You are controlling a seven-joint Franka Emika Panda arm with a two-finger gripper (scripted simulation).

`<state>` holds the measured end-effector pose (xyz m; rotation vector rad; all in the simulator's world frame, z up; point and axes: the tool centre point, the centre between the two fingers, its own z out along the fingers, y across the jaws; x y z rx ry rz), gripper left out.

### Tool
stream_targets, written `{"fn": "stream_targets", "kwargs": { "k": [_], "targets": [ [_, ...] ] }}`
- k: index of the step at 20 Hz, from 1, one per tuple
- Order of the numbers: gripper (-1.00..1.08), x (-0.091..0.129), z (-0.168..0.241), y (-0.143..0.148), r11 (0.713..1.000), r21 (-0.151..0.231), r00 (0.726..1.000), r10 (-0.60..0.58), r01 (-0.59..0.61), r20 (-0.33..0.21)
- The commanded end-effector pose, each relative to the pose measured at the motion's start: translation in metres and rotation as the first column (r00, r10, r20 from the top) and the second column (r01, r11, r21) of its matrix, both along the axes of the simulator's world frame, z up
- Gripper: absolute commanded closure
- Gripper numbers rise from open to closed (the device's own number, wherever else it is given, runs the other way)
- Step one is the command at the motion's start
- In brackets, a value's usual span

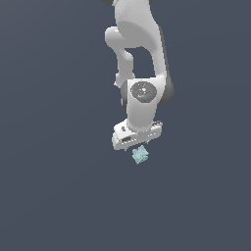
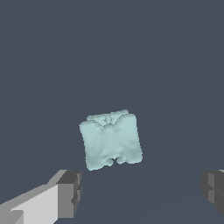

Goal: Pick up the object and move it to a goal position.

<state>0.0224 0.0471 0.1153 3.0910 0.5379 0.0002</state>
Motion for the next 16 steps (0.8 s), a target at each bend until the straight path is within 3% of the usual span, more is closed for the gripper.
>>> {"fn": "stream_targets", "kwargs": {
  "k": [1,8,16],
  "targets": [
    [-0.92,0.003,-0.009,0.009,0.998,0.001,0.998,0.063,-0.063,0.000],
    [-0.92,0.006,-0.023,0.024,0.988,0.004,0.988,0.157,-0.157,-0.001],
    [-0.92,0.006,-0.030,0.025,0.987,0.004,0.987,0.161,-0.161,-0.002]
  ]
}}
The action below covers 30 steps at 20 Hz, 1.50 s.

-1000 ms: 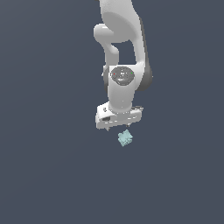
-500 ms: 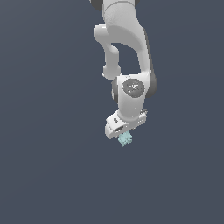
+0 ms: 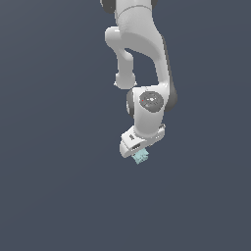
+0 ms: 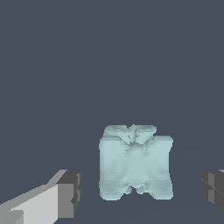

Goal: Pick up the object and move it to a goal position.

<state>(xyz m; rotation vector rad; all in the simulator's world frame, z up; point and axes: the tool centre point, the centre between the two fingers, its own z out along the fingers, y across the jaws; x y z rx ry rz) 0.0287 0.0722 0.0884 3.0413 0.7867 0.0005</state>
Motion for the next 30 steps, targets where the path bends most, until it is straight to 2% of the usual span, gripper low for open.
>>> {"fn": "stream_targets", "kwargs": {
  "k": [1,8,13,14,30],
  "targets": [
    [-0.92,0.000,-0.007,0.000,1.000,0.000,1.000,0.001,-0.001,-0.001],
    [-0.92,-0.001,-0.042,0.000,1.000,0.000,1.000,0.005,-0.005,0.000],
    [-0.92,0.000,-0.048,0.001,1.000,0.000,1.000,0.006,-0.006,0.000],
    [1.08,0.000,-0.048,0.001,1.000,0.000,1.000,0.006,-0.006,0.000],
    [1.08,-0.001,-0.035,0.008,1.000,0.000,1.000,0.005,-0.005,0.000]
  ]
}}
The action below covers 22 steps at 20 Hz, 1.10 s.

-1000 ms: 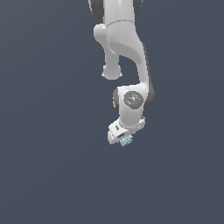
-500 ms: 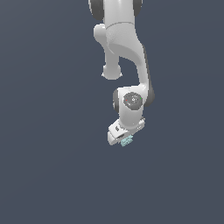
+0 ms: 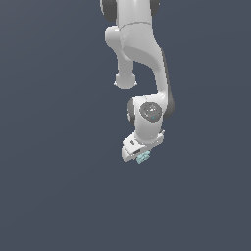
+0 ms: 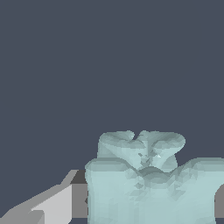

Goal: Pick up the object and move it to a goal position.

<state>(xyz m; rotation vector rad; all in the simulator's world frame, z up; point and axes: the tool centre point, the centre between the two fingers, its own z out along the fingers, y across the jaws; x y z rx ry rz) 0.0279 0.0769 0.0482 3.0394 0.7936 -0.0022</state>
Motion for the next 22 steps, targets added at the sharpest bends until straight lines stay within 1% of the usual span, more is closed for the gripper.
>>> {"fn": "stream_targets", "kwargs": {
  "k": [1,5,15,22],
  "targets": [
    [1.08,0.000,0.010,0.006,1.000,0.000,1.000,0.001,-0.001,0.001],
    [1.08,-0.001,0.035,0.023,1.000,0.000,1.000,0.001,-0.001,0.001],
    [1.08,-0.003,0.118,0.078,1.000,0.000,1.000,0.001,-0.001,0.001],
    [1.08,-0.003,0.145,0.097,1.000,0.001,1.000,0.002,-0.002,0.001]
  ]
}}
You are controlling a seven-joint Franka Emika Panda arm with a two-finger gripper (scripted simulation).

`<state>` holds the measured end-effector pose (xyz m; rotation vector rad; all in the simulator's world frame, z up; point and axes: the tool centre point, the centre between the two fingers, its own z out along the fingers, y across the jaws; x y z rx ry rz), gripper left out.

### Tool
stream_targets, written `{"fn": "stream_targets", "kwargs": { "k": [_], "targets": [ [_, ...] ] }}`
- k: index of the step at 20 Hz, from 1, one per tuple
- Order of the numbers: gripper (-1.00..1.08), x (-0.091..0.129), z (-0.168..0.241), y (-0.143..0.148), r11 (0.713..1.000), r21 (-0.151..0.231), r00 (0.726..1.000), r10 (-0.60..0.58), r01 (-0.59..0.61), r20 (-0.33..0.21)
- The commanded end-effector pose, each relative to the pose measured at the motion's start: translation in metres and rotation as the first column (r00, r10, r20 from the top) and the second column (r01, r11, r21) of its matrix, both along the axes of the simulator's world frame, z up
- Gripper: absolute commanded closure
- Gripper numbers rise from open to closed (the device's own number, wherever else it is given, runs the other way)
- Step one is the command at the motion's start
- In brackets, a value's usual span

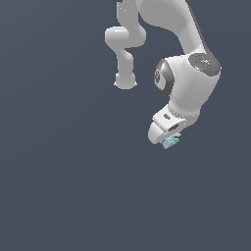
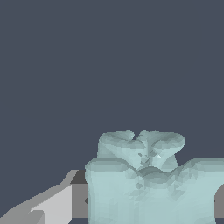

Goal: Pick up the object and move it to a goal position.

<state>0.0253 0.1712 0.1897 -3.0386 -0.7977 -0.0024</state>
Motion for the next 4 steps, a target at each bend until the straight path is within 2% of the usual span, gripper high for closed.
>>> {"fn": "stream_targets", "kwargs": {
  "k": [1,4],
  "targets": [
    [1.08,0.0004,0.0050,0.0032,1.000,0.000,1.000,-0.001,0.001,-0.001],
    [1.08,0.0012,0.0053,0.0038,1.000,0.000,1.000,-0.001,0.001,-0.001]
  ]
}}
